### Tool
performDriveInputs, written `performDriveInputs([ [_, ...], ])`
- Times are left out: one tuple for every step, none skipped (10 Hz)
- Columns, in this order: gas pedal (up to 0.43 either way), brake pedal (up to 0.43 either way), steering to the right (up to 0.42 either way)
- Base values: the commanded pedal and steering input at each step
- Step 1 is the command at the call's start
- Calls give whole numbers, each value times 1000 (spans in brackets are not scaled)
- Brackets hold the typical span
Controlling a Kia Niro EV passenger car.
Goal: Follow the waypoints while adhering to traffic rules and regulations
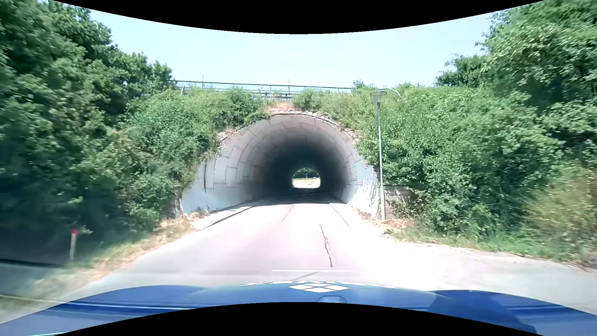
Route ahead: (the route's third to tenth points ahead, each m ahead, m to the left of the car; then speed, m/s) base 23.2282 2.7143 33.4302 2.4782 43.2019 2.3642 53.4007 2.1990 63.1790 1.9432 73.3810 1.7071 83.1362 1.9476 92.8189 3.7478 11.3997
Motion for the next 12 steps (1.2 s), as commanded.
performDriveInputs([
  [87,0,-4],
  [87,0,-4],
  [87,0,-4],
  [87,0,-3],
  [87,0,-4],
  [98,0,-3],
  [98,0,-3],
  [98,0,-1],
  [98,0,6],
  [110,0,9],
  [110,0,8],
  [138,0,6],
])
